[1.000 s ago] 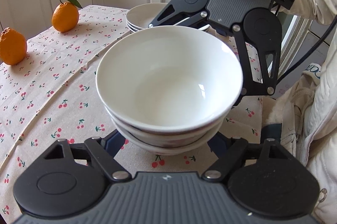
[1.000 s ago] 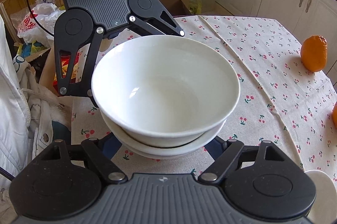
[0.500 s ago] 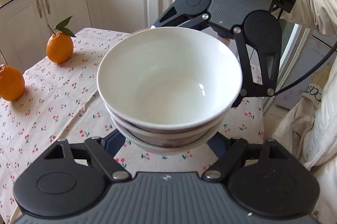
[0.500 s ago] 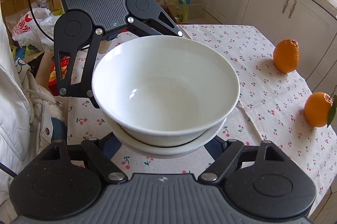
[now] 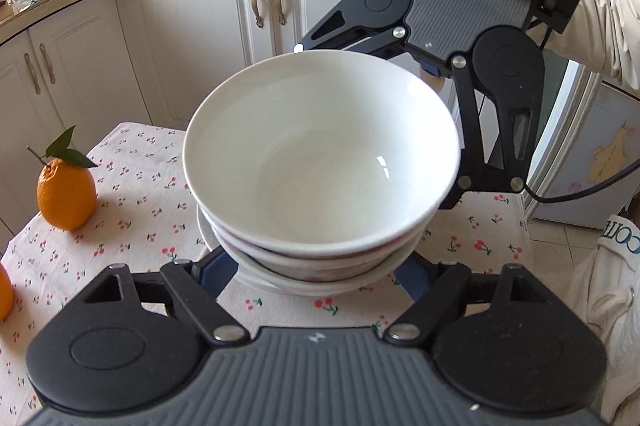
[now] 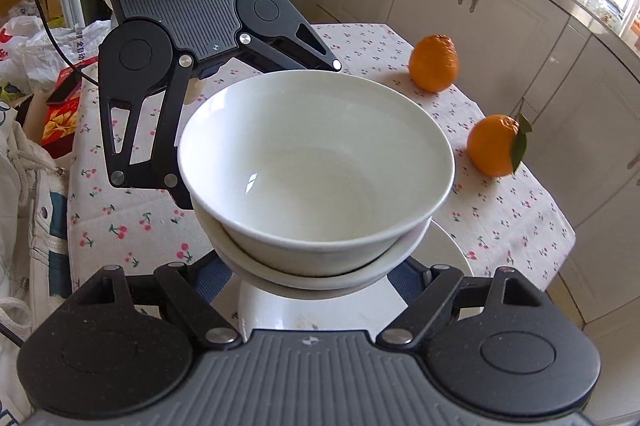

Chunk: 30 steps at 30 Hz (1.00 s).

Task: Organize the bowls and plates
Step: 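Lift the bowl stack with both grippers and carry it over the plate stack, then lower the bowls onto the plates and open both grippers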

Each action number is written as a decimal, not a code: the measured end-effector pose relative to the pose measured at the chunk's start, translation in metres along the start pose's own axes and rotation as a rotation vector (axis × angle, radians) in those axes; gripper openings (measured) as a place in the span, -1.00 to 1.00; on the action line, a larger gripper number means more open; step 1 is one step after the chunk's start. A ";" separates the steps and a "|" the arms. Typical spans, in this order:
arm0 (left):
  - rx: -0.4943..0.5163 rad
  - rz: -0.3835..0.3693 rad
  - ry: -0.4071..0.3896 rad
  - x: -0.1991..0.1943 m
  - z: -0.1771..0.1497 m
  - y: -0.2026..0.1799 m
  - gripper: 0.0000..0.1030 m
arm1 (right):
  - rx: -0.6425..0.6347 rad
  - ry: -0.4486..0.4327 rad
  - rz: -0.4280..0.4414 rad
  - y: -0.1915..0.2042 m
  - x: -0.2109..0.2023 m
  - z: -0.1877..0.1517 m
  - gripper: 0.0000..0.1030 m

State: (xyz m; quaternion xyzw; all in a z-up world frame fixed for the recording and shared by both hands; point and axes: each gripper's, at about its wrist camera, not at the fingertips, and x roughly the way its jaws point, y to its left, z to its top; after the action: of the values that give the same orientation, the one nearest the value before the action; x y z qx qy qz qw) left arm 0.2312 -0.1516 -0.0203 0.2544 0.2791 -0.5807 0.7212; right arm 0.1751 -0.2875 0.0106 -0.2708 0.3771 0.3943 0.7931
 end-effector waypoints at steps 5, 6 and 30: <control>0.014 -0.021 0.014 0.027 0.011 0.005 0.62 | 0.042 0.016 -0.015 -0.015 -0.003 -0.023 0.69; 0.014 -0.023 0.018 0.031 0.012 0.006 0.62 | 0.051 0.019 -0.014 -0.018 -0.002 -0.027 0.69; -0.029 -0.048 0.054 0.053 0.012 0.018 0.62 | 0.134 0.020 0.031 -0.043 0.016 -0.050 0.69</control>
State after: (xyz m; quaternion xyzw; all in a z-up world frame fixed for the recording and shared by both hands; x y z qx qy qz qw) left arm 0.2596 -0.1933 -0.0477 0.2530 0.3127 -0.5866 0.7029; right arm 0.1984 -0.3405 -0.0253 -0.2148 0.4147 0.3778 0.7995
